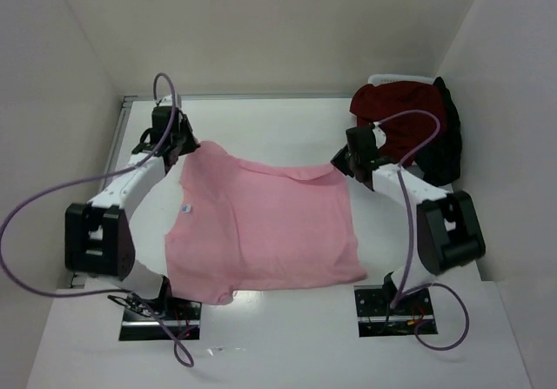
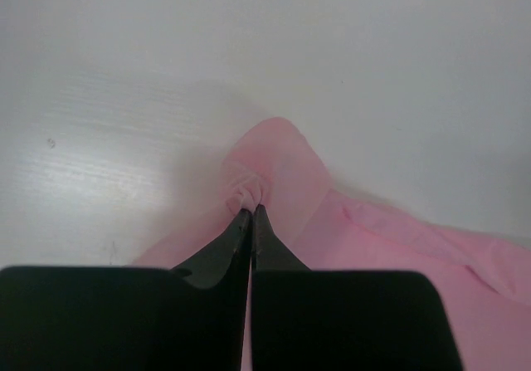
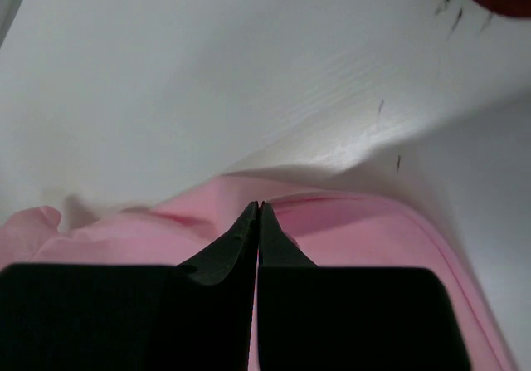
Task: Fold and stack the t-shirts
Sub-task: Flatten out the tshirt
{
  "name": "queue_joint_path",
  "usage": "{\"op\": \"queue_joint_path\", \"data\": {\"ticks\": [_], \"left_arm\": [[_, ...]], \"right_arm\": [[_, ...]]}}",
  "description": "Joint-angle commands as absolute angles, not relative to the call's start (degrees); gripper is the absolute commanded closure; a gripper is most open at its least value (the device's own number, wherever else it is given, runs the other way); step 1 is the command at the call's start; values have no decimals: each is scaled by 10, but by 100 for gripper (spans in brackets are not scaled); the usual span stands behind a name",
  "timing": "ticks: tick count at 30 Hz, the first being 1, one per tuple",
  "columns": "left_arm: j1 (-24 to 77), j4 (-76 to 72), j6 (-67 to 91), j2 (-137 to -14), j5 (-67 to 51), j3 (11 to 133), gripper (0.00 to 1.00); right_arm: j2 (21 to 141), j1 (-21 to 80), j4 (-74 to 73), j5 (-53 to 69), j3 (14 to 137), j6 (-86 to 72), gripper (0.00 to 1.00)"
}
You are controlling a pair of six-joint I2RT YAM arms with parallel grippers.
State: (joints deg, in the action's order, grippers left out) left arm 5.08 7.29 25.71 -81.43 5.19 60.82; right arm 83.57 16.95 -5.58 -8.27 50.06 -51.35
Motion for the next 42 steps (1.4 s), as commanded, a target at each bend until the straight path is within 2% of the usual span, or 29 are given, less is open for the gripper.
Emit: {"op": "queue_joint_path", "data": {"ticks": [1,3,9,12,14,15,16,18,20,22,24,27,35,40,42], "left_arm": [[43,13,263,-921,82,695,100],[33,7,269,-972,59,730,100],[22,2,264,-1147,28,854,100],[4,8,269,-1187,-3,901,100],[-10,8,269,-1222,-31,935,83],[-21,8,277,-1238,-40,943,72],[-26,-1,277,-1245,-62,948,61],[-35,-6,282,-1262,-81,965,44],[-43,-6,282,-1269,-107,974,36],[-48,-6,277,-1274,-119,983,21],[-54,-6,270,-1274,-139,991,11],[-60,-6,258,-1274,-170,997,4],[-65,-6,223,-1263,-215,962,3],[-65,-19,223,-1264,-230,951,5],[-65,-19,217,-1270,-236,951,6]], "right_arm": [[915,154,-11,-117,597,-499,100],[953,148,-18,-125,627,-488,100],[1088,114,-32,-93,736,-475,84],[1149,101,-39,-62,777,-463,79],[1190,101,-51,-42,822,-458,73],[1200,96,-56,-32,835,-443,55],[1208,96,-56,-22,856,-443,47],[1221,96,-56,-15,870,-443,36],[1221,96,-56,-15,877,-438,31],[1215,96,-62,-23,889,-426,26],[1209,91,-81,-28,907,-426,25],[1190,91,-111,-18,912,-412,25],[1058,91,-127,-18,803,-406,25],[1011,91,-116,-4,719,-406,33],[1011,91,-111,8,698,-406,33]]}}
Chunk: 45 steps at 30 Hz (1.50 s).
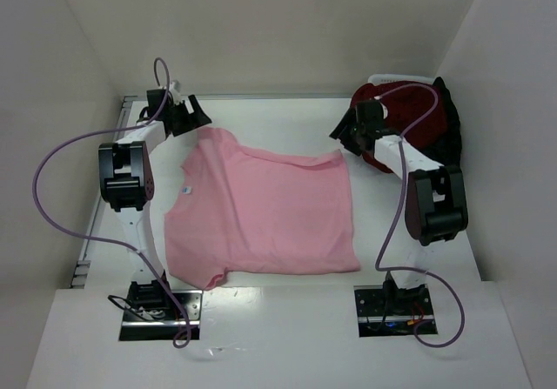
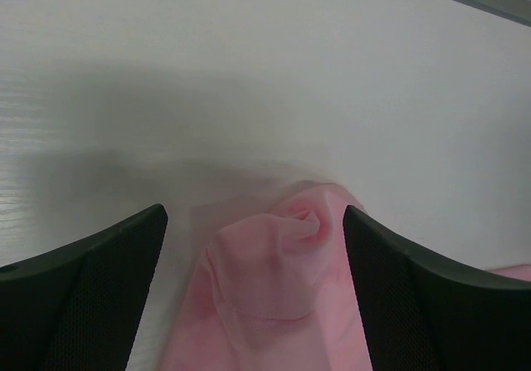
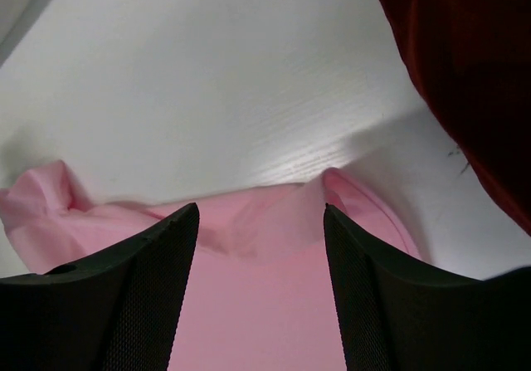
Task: Fold and stack the t-shirts
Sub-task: Flatten out the tshirt
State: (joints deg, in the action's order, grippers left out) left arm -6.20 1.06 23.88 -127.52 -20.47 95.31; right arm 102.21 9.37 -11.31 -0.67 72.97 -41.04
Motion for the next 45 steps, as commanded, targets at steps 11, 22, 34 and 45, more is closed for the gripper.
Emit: {"op": "queue_joint_path", "data": {"ticks": [11,22,34,45], "left_arm": [[-54,-14,207,-1281,-242,946,10],[-44,-3,201,-1293,-242,956,18],[-44,14,190,-1310,-242,973,25],[-44,33,190,-1333,-258,1014,10]], "right_arm": [[1022,96,-111,18,665,-412,34],[1089,96,-92,30,710,-402,62],[1123,96,-73,-8,775,-401,87],[1181,96,-83,-8,840,-396,97]]}}
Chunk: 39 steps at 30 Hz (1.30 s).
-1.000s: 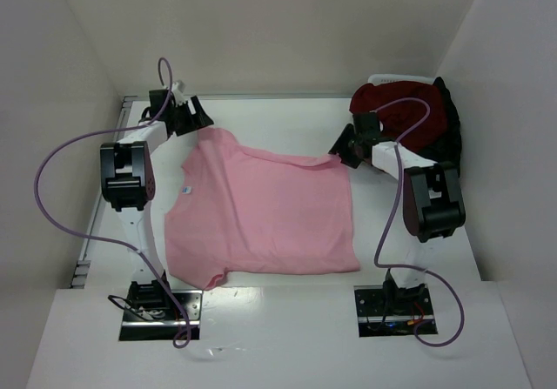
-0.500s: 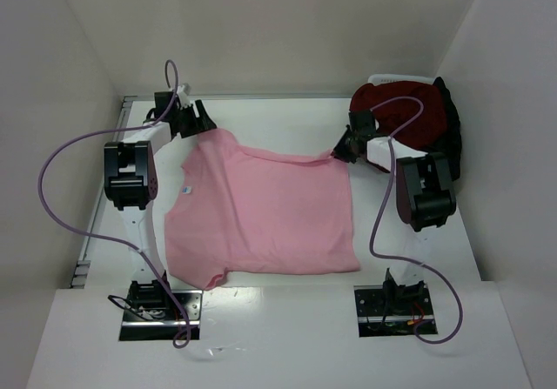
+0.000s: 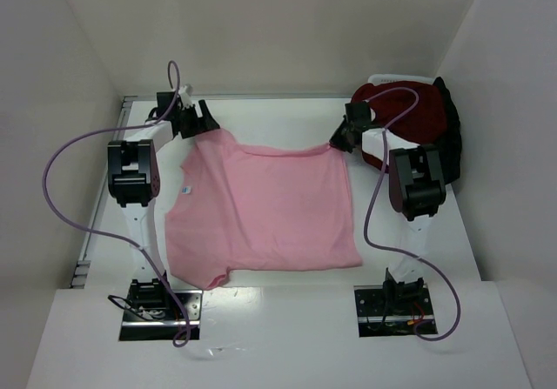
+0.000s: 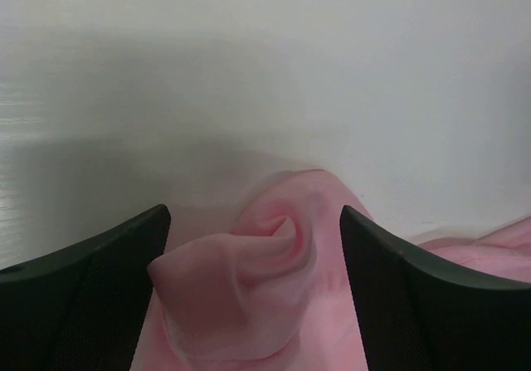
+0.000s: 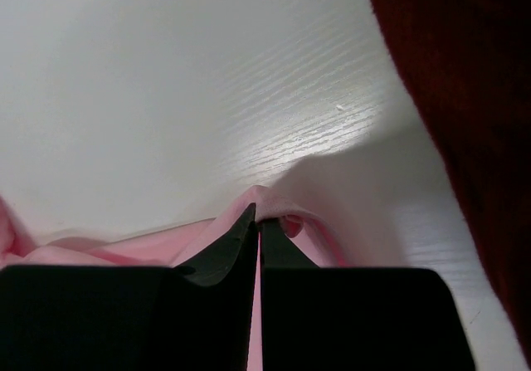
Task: Fold and stack the t-shirts
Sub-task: Flatten out the tshirt
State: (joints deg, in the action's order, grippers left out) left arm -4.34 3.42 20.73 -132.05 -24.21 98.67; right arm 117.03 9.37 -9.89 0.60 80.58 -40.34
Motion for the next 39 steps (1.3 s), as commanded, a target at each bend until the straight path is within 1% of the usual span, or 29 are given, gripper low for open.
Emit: {"op": "queue_joint_path", "data": {"ticks": [1,3,4,5,6,8,10,11,12,13,15,19,26,27,30,35,39], "left_arm": [[-44,38,190,-1340,-258,1023,8],[-44,38,190,-1346,-258,1037,8],[-44,44,190,-1354,-258,1042,8],[-44,51,190,-1362,-258,1048,8],[-44,51,190,-1362,-252,1060,12],[-44,65,190,-1368,-247,1065,17],[-44,70,190,-1374,-247,1071,23],[-44,76,190,-1374,-247,1071,23],[-44,76,183,-1374,-247,1071,23],[-44,84,174,-1369,-247,1071,23],[-44,98,165,-1362,-242,1071,19],[-44,131,150,-1352,-236,1077,7],[-61,156,137,-1334,-236,1077,6],[-61,164,130,-1334,-230,1077,8],[-61,180,119,-1334,-230,1077,8],[-61,180,107,-1313,-218,1038,7],[-61,180,107,-1319,-246,1038,8]], "right_arm": [[1186,96,-83,-8,840,-396,97],[1192,96,-83,-8,846,-396,92],[1198,96,-83,-8,846,-396,88],[1198,96,-83,-8,846,-396,81],[1198,96,-83,-8,852,-396,77],[1209,96,-83,-2,857,-396,75],[1217,96,-90,-2,862,-396,70],[1226,96,-97,-2,871,-396,69],[1226,96,-98,3,877,-396,63],[1234,96,-98,4,886,-396,60],[1239,96,-103,4,892,-396,56],[1245,96,-110,4,899,-396,55],[1250,96,-115,-2,904,-401,55],[1250,96,-115,-2,904,-401,55],[1250,96,-115,-2,904,-401,55],[1238,96,-128,-19,904,-395,53],[1225,96,-128,-33,893,-395,52]]}}
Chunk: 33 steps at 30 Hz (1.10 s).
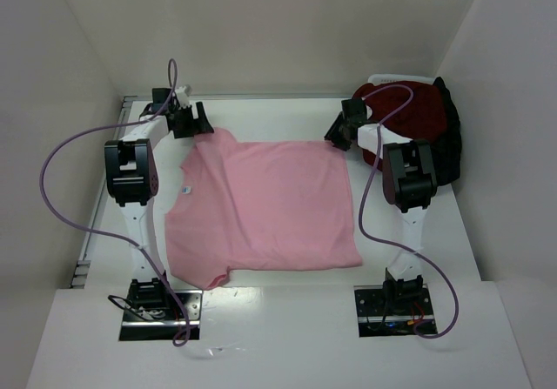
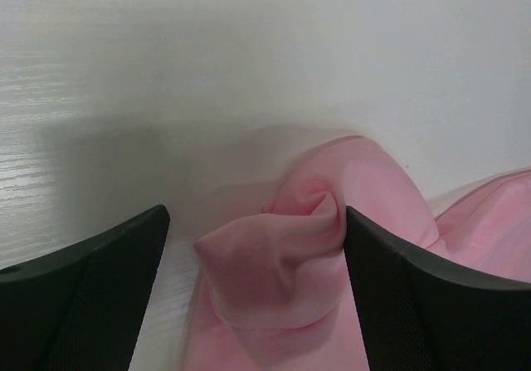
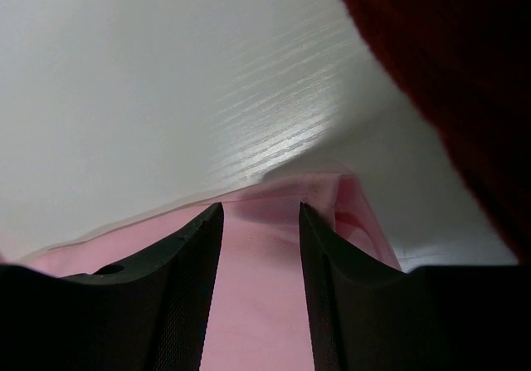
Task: Fold and stack the t-shirts
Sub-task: Flatten out the tshirt
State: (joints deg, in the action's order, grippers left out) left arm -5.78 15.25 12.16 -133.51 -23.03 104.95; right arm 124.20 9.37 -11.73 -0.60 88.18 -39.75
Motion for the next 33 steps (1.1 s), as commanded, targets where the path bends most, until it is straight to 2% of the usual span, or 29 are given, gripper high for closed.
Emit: {"op": "queue_joint_path", "data": {"ticks": [1,4,8,9,12,13,15,17,21,24,25,26,28,29,30,31,33], "left_arm": [[-61,175,114,-1319,-254,1038,9],[-61,175,122,-1331,-266,1043,10],[-61,164,133,-1344,-266,1049,19],[-61,163,140,-1344,-272,1054,27],[-61,141,162,-1349,-286,1060,44],[-61,128,169,-1349,-287,1060,57],[-55,115,182,-1349,-287,1065,78],[-54,97,195,-1343,-287,1065,84],[-54,72,201,-1332,-280,1077,88],[-54,59,181,-1326,-289,1090,83],[-54,51,173,-1326,-299,1098,79],[-54,51,157,-1326,-315,1105,70],[-54,56,150,-1321,-316,1105,61],[-54,56,142,-1321,-310,1105,50],[-54,62,142,-1321,-299,1105,12],[-54,73,142,-1321,-290,1105,4],[-54,73,142,-1326,-266,1105,1]], "right_arm": [[1225,96,-134,-33,893,-389,52],[1225,96,-140,-33,893,-389,52],[1225,96,-134,-39,881,-389,52],[1225,96,-134,-39,881,-389,52],[1225,96,-134,-39,881,-389,52],[1225,96,-134,-39,881,-389,52],[1225,96,-134,-39,881,-389,52],[1225,91,-134,-39,881,-389,52],[1225,85,-134,-39,886,-389,52],[1225,85,-134,-33,891,-389,52],[1225,85,-134,-33,891,-384,51],[1225,85,-134,-33,891,-384,51],[1225,85,-134,-33,891,-384,51],[1225,85,-134,-33,891,-384,51],[1225,85,-134,-27,891,-384,51],[1225,85,-134,-27,891,-384,51],[1230,85,-128,-27,891,-384,51]]}}
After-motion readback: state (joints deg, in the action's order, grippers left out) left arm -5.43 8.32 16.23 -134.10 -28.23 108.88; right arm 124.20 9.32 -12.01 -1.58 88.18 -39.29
